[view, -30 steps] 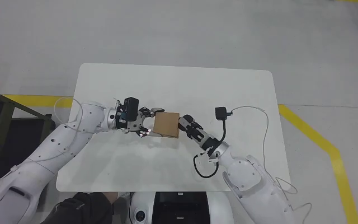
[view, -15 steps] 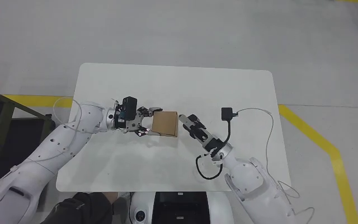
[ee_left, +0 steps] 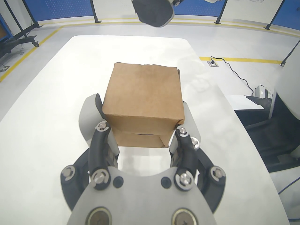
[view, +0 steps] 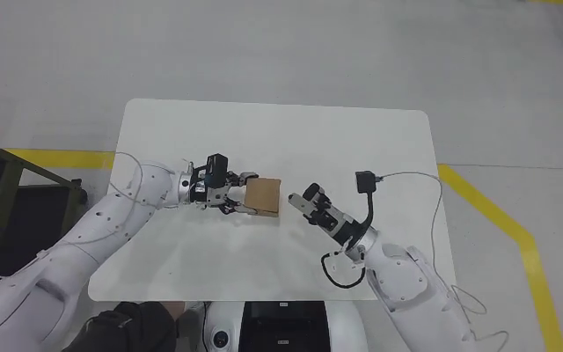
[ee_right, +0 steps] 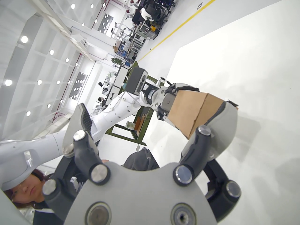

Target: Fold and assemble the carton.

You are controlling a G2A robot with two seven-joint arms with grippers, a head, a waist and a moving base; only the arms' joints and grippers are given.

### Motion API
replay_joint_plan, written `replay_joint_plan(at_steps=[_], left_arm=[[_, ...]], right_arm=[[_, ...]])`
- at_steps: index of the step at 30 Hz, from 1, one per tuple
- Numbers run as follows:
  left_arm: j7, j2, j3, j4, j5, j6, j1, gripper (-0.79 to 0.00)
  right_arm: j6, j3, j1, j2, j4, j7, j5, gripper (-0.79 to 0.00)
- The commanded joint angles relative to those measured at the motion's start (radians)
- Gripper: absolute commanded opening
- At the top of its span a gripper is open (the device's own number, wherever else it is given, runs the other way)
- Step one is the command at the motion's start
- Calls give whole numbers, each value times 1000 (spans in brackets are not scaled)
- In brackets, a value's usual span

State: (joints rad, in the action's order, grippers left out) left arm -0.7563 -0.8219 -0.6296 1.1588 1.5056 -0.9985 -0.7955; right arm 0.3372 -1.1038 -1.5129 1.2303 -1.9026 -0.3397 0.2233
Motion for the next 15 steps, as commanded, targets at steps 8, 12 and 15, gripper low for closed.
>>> replay_joint_plan(at_steps=[8, 12, 15], left_arm=[[-26, -68, 79, -121, 71, 52, 44, -311], [-54, -91, 100, -167, 92, 61, 60, -271], [-65, -105, 114, -199, 119, 74, 70, -34]], right_arm=[[99, -21, -1, -6, 27, 30, 102, 0], [104, -21, -1, -7, 37, 39, 111, 0], [105, -20, 2, -7, 43, 45, 119, 0]])
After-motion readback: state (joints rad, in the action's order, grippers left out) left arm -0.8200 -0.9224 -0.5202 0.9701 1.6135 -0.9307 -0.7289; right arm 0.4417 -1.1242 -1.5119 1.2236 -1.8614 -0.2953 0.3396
